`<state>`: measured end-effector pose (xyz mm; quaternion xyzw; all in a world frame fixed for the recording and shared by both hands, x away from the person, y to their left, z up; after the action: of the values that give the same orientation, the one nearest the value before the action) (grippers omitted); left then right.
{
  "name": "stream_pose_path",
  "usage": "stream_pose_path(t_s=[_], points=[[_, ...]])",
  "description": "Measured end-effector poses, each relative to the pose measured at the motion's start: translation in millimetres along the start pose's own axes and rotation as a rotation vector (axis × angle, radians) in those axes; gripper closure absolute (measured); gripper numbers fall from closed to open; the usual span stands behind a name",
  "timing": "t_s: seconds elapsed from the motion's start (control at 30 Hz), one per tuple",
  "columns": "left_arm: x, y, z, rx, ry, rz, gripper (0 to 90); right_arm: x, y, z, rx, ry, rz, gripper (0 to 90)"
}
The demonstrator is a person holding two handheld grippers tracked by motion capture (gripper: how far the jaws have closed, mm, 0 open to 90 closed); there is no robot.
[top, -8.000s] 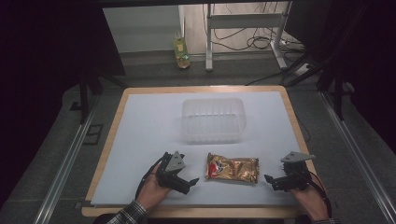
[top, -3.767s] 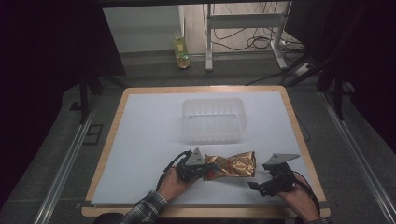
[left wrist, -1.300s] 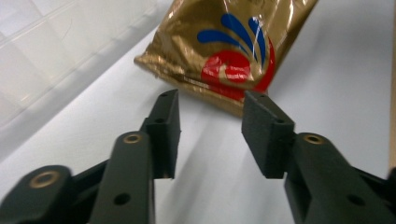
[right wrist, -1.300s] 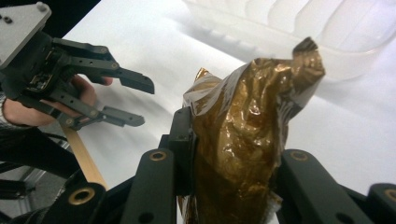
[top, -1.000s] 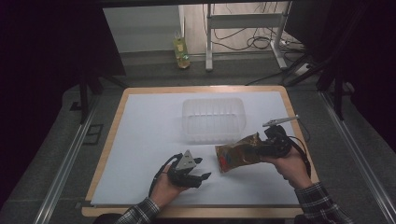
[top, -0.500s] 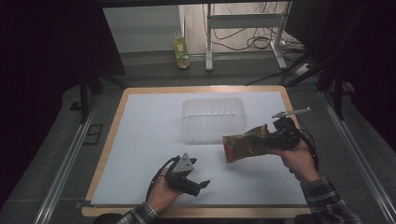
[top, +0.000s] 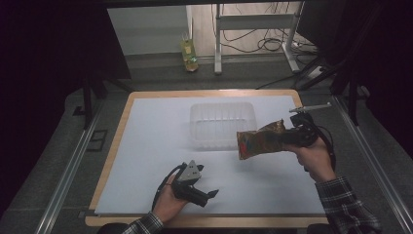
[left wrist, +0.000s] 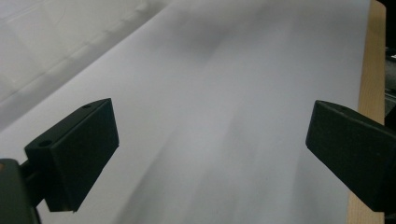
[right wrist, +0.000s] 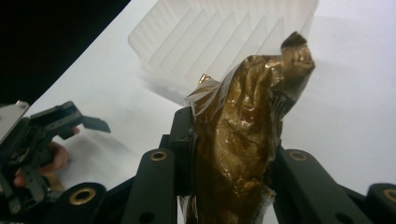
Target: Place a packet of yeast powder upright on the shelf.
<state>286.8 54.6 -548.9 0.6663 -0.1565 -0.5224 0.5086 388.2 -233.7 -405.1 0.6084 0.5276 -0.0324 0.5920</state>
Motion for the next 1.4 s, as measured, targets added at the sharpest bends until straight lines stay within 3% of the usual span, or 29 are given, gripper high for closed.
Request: stream_pose_path(t_s=[0.23,0.57,0.77,1.0,1.13,1.4], points=[[2.2,-1.9,-0.9,0.014,0.018,-0.014,1.1,-1.1,16.4,2.0,0.003,-0.029,0.028,68.7],[2.9,-3.0,-2.3,0.021,0.031,-0.026,1.0,11.2,38.7,10.5,0.026,-0.067,0.052,68.9],[1.8,-2.5,-2.9,0.025,0.037,-0.022,1.0,19.8,53.0,11.9,0.008,-0.117,0.057,69.0],[1.5,-2.2,-2.8,0.028,0.039,-0.017,1.1,31.6,65.2,16.3,0.024,-0.139,0.047,69.0],[1.2,-1.9,-2.7,0.029,0.037,-0.015,1.1,40.3,68.5,17.5,0.011,-0.182,0.023,68.9],[1.5,-2.1,-2.9,0.034,0.043,-0.017,1.2,59.1,72.4,18.7,0.019,-0.194,-0.013,68.8]])
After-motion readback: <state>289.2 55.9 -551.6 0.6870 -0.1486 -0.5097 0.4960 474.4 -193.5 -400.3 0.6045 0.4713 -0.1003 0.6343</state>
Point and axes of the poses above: each handheld gripper's, and its own axes: x roughly forward along the jaws, y roughly out of its top, z roughly to its right, the point moved 4 cm from there along x, roughly forward along the jaws, and after that the axes turned 1 degree about -y, right-handed, at the moved point
